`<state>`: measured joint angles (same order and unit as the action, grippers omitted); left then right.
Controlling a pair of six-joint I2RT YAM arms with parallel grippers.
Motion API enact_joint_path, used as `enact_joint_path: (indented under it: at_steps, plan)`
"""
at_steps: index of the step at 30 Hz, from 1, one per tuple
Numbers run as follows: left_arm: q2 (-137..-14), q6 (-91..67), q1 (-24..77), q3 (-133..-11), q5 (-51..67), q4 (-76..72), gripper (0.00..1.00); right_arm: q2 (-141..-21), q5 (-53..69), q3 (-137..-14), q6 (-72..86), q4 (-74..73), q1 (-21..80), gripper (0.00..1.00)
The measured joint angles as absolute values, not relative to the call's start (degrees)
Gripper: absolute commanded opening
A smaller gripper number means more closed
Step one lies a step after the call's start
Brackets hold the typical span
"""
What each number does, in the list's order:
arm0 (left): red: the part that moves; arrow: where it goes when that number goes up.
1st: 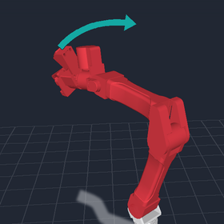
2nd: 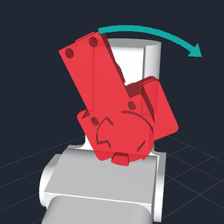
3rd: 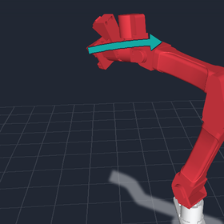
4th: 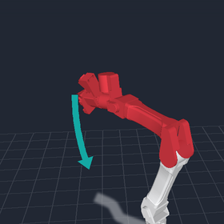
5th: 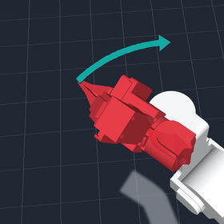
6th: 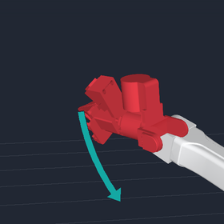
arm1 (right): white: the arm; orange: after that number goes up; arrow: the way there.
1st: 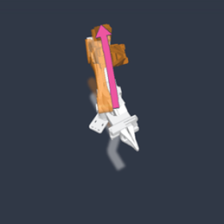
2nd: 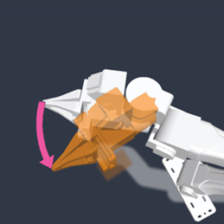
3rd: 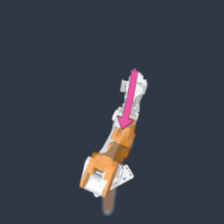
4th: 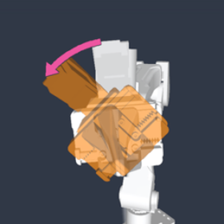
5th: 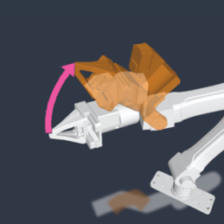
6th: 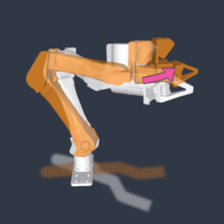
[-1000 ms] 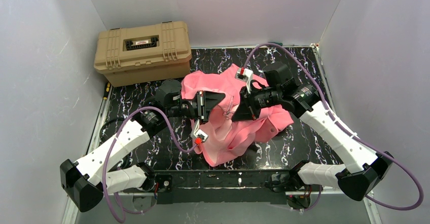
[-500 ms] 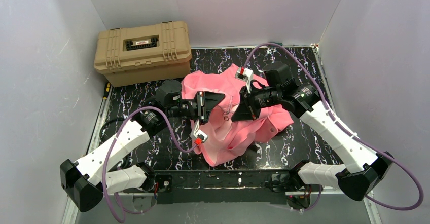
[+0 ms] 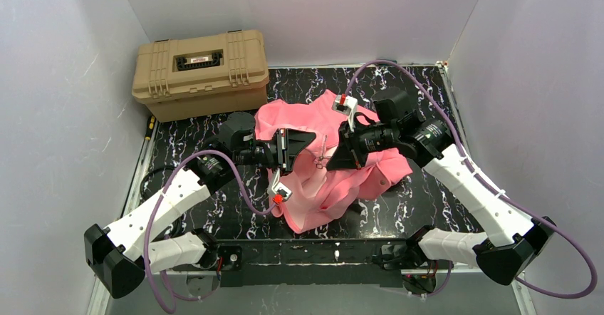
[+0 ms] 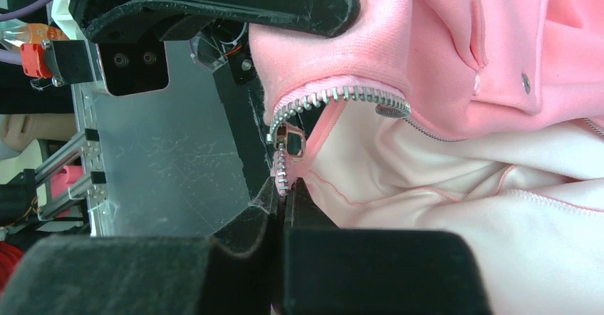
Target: Zip up the jacket
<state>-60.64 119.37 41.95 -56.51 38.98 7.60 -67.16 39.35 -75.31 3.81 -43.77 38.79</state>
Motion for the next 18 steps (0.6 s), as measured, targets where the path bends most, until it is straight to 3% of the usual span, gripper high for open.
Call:
enact_joint_path:
  at_steps: [18]
  plan:
    - [-60.64,119.37,41.95,-56.51,39.0,7.88,0.0,-66.22,38.92,-75.22,3.64,-44.97,38.76,0.01]
